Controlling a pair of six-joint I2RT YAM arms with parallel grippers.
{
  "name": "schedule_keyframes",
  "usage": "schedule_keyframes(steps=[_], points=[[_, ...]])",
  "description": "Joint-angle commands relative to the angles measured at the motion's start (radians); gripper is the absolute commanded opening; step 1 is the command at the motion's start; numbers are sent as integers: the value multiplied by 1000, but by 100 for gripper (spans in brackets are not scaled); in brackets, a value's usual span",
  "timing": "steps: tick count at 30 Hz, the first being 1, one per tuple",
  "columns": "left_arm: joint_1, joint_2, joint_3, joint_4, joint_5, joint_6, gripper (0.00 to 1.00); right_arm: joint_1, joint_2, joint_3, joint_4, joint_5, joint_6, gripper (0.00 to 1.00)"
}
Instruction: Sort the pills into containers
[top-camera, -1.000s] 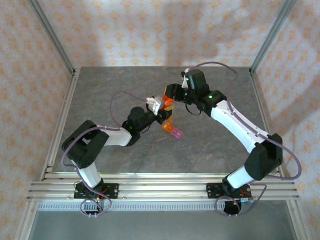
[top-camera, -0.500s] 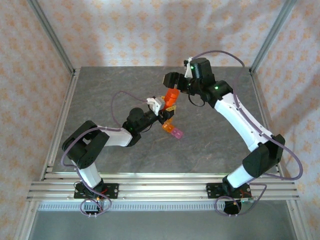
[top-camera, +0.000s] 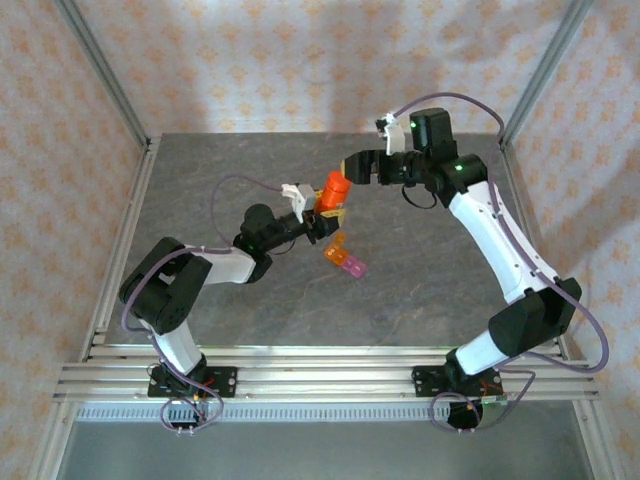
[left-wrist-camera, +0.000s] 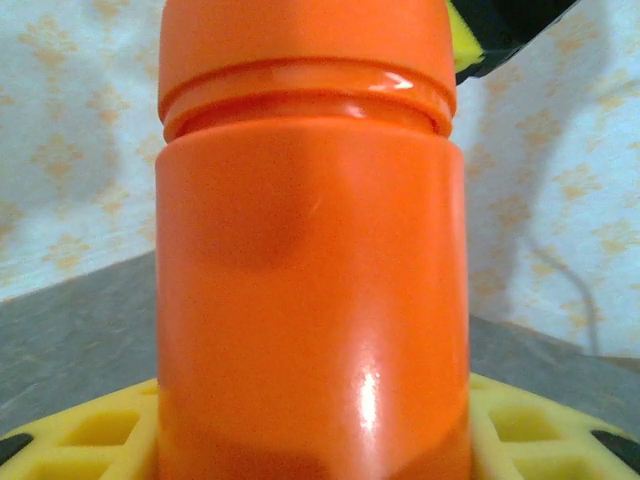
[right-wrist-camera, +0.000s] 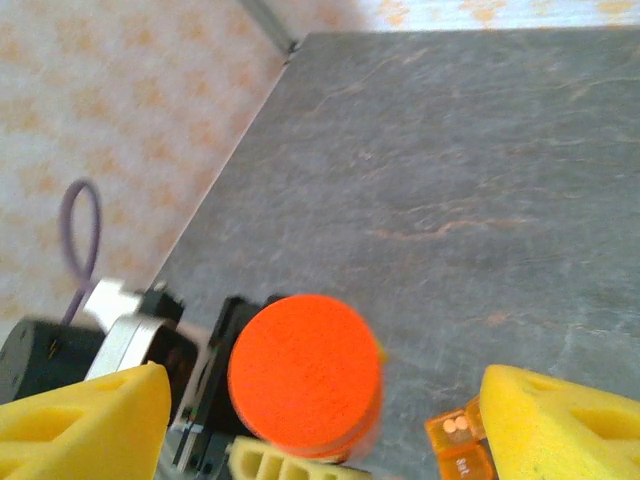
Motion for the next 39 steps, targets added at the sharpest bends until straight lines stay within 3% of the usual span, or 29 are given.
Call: schedule_keyframes(steps=[1,16,19,24,28,34,39], points=[[10,2,53,72,128,-94,0,1,15,69,-109,-118,-133,79],[10,22,95,72,193,-164,0,1,83,102,-140,-143,-138,70],[9,24,100,72,194,-166,0,2,88,99,-138,-144,-136,64],[10,26,106,72,194,-165,0,8,96,92,-143,-150,-133,43],[10,25,109,69,183,-156,0,26,90,57,-116,-111,-93,38],[0,-15,59,60,58,-41,0,82,79,-34,-39,71,61,36],[-57,-87,-24,46,-165,181,0,134,78,-134,76,221,242,34]])
